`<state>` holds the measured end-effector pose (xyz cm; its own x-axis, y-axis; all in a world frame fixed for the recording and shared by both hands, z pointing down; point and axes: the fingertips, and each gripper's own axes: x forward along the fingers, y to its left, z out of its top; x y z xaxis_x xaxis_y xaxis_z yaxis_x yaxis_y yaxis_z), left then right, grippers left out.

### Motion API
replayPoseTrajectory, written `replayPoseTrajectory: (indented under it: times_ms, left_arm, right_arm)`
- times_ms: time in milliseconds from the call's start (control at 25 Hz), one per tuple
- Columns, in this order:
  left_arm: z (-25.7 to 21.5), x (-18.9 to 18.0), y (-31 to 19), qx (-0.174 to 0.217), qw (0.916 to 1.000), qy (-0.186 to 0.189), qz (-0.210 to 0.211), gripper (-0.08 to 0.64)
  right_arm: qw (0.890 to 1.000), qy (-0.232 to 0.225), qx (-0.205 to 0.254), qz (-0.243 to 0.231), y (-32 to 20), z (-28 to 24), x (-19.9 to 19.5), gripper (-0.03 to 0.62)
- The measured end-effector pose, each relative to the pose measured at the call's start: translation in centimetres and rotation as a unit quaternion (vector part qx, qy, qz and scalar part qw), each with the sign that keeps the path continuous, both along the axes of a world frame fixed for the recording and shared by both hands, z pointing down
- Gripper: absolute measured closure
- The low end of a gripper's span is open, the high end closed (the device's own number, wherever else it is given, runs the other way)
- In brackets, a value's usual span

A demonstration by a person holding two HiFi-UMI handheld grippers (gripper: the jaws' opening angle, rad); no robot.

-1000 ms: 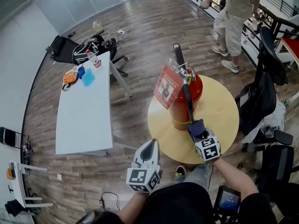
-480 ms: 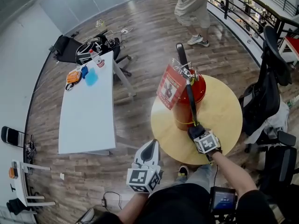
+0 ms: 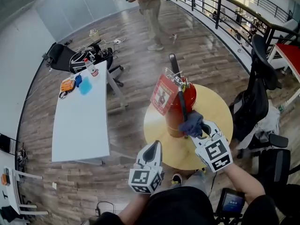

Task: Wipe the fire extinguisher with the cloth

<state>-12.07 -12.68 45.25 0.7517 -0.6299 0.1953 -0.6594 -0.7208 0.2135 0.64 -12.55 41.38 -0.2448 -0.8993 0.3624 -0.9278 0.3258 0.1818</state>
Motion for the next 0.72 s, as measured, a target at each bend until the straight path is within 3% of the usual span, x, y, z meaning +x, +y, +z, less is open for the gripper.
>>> replayPoseTrajectory:
  times_ms: [160, 280, 440, 600, 720]
  left_arm:
    - [-0.8, 0.2, 0.3, 0.006, 0.9999, 0.011, 0.004, 0.535]
    - [-1.0, -0.4, 0.4, 0.004, 0.9999, 0.014, -0.001, 0.535]
    - [-1.6, -1.3, 0.3, 0.013, 0.9996, 0.02, -0.014, 0.535]
    - [-1.5, -2.3, -0.2, 0.011, 0.9993, 0.022, -0.027, 0.535]
    - [-1.2, -2.2, 0.0, 0.007, 0.9994, 0.021, -0.027, 0.535]
  right_arm:
    - [0.998, 0.044, 0.029, -0.031, 0.0, -5.2, 0.1, 0.495]
    - [0.995, 0.072, 0.06, -0.028, -0.9, -9.1, 1.4, 0.495]
    - [0.995, 0.09, 0.009, -0.028, -3.7, -8.8, 4.5, 0.494]
    - [0.981, 0.187, -0.049, -0.013, -4.2, -6.4, 5.5, 0.494]
    - [0.981, 0.173, -0.075, -0.041, -3.1, -4.2, 3.5, 0.494]
